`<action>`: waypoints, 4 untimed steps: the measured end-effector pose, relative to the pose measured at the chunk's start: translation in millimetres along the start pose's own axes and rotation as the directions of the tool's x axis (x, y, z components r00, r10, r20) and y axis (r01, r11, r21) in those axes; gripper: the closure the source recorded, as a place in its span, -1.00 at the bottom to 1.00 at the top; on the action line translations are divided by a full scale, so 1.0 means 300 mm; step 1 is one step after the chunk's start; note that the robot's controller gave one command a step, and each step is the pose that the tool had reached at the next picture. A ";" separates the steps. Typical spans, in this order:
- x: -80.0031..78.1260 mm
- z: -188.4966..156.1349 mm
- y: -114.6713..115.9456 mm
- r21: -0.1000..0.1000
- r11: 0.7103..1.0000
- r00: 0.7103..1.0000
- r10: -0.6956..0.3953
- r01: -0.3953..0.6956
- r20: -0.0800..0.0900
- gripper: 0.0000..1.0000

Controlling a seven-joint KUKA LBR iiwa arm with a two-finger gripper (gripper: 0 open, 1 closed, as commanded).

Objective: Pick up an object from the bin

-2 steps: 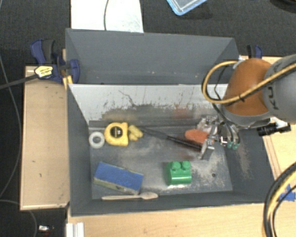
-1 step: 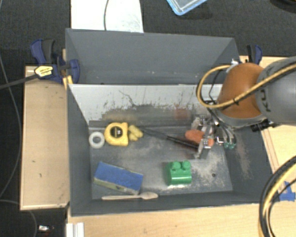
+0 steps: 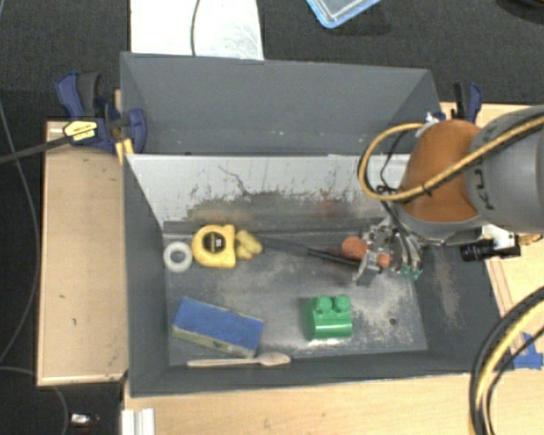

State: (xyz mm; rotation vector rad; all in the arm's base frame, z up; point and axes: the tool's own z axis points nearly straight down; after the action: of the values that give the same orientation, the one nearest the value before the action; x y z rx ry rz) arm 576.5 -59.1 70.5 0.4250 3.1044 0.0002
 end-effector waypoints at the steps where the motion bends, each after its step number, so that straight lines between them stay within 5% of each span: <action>1: 0.000 0.000 0.000 0.000 1.000 1.000 -0.001 0.001 0.000 1.00; 4: 0.004 -0.426 -0.002 0.001 1.000 1.000 -0.006 0.006 -0.007 1.00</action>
Offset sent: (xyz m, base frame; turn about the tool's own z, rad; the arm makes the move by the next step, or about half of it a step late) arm 0.0000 -0.0001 0.0555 -0.0007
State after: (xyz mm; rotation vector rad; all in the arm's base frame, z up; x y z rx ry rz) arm 574.2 -59.2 198.3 0.4162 3.1125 0.0004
